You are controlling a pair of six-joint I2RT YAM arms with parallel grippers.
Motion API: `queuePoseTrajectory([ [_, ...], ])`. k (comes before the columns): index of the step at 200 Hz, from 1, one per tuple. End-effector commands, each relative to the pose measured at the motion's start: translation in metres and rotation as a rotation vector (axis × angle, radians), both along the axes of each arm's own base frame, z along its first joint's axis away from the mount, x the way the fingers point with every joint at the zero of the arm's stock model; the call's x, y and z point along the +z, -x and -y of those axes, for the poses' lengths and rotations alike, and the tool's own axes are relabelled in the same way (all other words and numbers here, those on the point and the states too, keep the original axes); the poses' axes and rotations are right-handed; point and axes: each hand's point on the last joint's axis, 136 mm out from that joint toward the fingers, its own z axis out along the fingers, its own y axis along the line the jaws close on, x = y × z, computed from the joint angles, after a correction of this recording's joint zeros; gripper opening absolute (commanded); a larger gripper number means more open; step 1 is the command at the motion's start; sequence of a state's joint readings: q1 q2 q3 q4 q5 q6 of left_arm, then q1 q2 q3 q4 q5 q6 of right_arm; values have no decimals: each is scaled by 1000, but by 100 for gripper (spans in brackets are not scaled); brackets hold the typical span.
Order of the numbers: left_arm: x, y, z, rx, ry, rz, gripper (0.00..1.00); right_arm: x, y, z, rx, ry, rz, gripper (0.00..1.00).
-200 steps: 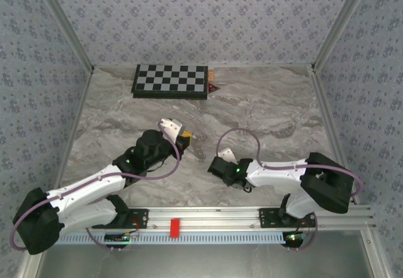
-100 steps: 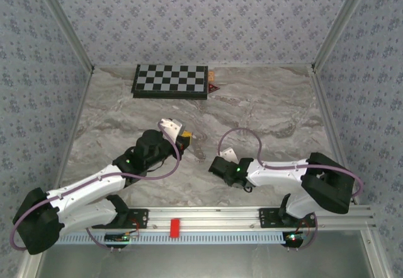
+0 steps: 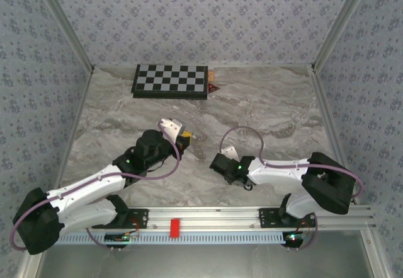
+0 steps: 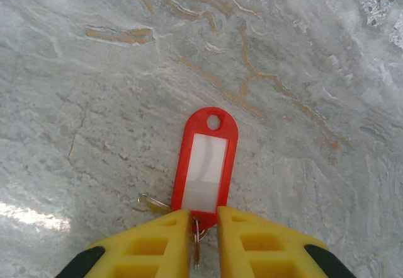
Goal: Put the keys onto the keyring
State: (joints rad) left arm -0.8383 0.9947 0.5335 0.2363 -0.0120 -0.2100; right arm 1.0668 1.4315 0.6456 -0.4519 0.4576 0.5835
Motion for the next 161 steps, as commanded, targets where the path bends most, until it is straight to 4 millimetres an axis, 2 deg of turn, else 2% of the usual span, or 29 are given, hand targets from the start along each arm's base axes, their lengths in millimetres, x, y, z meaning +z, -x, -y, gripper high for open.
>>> queuePoseTrajectory([
  [1, 18, 1, 3, -8, 54, 39, 0, -4, 1, 4, -9, 3, -13, 18],
  [161, 17, 1, 3, -8, 51, 36, 0, -3, 6, 9, -31, 25, -30, 18],
])
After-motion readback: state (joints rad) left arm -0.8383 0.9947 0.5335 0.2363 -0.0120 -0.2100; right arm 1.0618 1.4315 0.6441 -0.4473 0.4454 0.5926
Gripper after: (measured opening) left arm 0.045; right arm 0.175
